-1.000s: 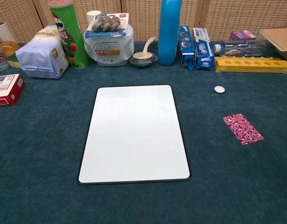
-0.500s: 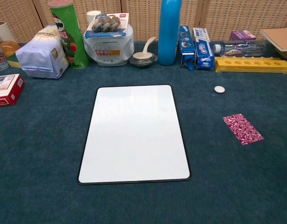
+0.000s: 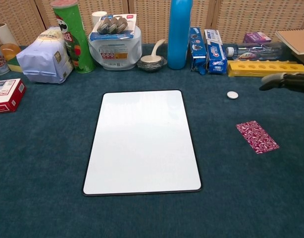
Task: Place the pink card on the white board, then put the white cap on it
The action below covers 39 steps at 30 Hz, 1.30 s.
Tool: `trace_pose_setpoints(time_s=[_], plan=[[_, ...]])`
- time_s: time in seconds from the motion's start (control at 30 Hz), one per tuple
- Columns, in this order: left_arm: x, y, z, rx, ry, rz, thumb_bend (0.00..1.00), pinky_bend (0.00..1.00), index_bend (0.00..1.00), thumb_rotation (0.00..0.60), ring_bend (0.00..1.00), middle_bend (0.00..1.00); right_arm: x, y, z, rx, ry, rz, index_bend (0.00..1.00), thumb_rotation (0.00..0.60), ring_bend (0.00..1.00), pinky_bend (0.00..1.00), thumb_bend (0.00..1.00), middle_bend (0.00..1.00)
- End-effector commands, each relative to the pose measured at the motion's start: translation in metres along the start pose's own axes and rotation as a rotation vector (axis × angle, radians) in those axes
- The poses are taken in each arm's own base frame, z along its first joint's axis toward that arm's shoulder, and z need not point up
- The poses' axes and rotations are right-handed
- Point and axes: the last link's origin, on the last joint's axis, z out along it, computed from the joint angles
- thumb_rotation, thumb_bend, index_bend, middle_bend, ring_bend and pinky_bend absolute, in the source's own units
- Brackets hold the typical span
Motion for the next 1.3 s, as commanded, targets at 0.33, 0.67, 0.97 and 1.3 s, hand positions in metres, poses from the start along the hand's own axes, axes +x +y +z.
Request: trace_pose_setpoints(time_s=[0.33,0.67,0.97,1.3], plan=[[0.001,-0.001,0.002,0.007,-0.006,-0.009,0.06,0.0,0.0,0.6,0.0,0.0,-0.012,0.005,0.051,-0.018,-0.095,0.045,0.09,0.6,0.0,0.0,0.16,0.0],[-0.001,0.0,0.003,0.002,-0.021,-0.01,0.06,0.0,0.0,0.6,0.0,0.0,-0.026,0.012,0.06,-0.039,-0.135,0.037,0.1,0.6,0.0,0.0,0.17,0.0],[-0.004,0.002,0.005,0.006,-0.027,-0.008,0.06,0.0,0.0,0.6,0.0,0.0,-0.029,0.02,0.07,-0.047,-0.164,0.048,0.12,0.6,0.0,0.0,0.2,0.0],[-0.006,0.003,0.006,0.007,-0.034,-0.006,0.06,0.0,0.0,0.6,0.0,0.0,-0.028,0.019,0.072,-0.037,-0.175,0.056,0.13,0.6,0.0,0.0,0.22,0.0]])
